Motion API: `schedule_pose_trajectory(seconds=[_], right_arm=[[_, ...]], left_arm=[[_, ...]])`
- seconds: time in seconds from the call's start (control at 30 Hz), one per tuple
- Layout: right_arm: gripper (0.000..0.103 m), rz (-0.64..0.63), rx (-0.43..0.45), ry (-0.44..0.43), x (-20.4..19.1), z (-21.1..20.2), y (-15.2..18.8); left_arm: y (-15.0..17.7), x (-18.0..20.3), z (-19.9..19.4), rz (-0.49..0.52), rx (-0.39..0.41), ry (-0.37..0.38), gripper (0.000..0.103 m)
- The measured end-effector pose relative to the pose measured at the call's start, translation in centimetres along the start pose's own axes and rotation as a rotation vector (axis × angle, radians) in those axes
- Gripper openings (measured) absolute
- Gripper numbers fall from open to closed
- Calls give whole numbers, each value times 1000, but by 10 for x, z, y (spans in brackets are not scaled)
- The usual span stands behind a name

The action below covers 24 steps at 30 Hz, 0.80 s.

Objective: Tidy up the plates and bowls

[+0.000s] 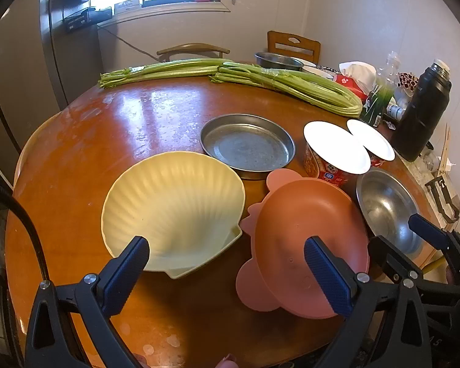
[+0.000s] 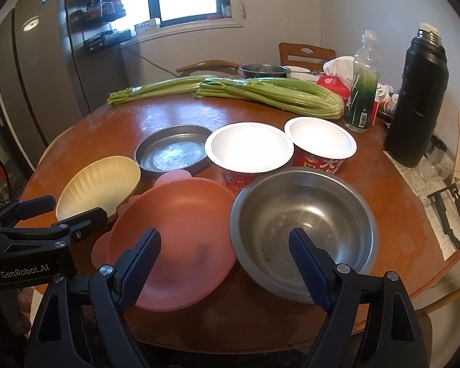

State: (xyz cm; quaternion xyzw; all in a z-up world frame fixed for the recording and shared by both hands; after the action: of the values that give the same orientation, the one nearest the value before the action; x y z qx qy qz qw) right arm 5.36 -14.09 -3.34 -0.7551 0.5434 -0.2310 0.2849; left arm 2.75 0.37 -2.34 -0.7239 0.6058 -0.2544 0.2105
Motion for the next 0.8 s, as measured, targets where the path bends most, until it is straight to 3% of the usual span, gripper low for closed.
schedule_pose_trajectory(seconds=[0.4, 0.8], right_arm=[[86, -14, 10, -10, -4, 1, -9], [86, -146, 13, -91, -46, 20, -53]], left_arm=[[-3, -6, -2, -5, 12, -8, 102], [-8, -72, -12, -144, 21, -70, 102]])
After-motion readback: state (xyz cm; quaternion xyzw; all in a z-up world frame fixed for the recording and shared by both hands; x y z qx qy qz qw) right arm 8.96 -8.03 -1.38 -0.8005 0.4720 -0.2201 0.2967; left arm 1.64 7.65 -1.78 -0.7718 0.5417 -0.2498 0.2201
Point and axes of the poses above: each gripper's, at about its wrist camera, not at the fingertips, and z roughly the way its jaws point, x to its right, y to its underside, the point moved 2 cm from there along z, roughly the way its jaws point, and after that the axes turned 4 degrees about -z, right-handed, at the moved point
